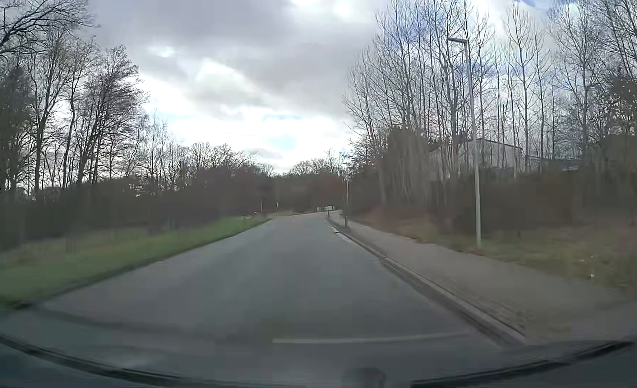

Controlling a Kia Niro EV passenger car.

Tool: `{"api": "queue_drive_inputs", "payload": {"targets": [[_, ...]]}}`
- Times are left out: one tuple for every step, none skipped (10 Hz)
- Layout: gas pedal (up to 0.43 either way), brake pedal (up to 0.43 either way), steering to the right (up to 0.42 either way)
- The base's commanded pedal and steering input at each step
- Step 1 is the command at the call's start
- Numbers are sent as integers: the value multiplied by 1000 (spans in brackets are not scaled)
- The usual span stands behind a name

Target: Follow the waypoints while adhering to traffic rules and regulations

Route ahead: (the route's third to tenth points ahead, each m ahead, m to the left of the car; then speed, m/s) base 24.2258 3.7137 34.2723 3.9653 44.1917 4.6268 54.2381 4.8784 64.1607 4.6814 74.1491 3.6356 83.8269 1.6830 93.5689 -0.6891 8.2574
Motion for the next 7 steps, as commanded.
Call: {"api": "queue_drive_inputs", "payload": {"targets": [[0, 146, -16], [0, 171, -23], [0, 177, -26], [0, 177, -24], [0, 195, -22], [0, 207, -21], [0, 220, -21]]}}
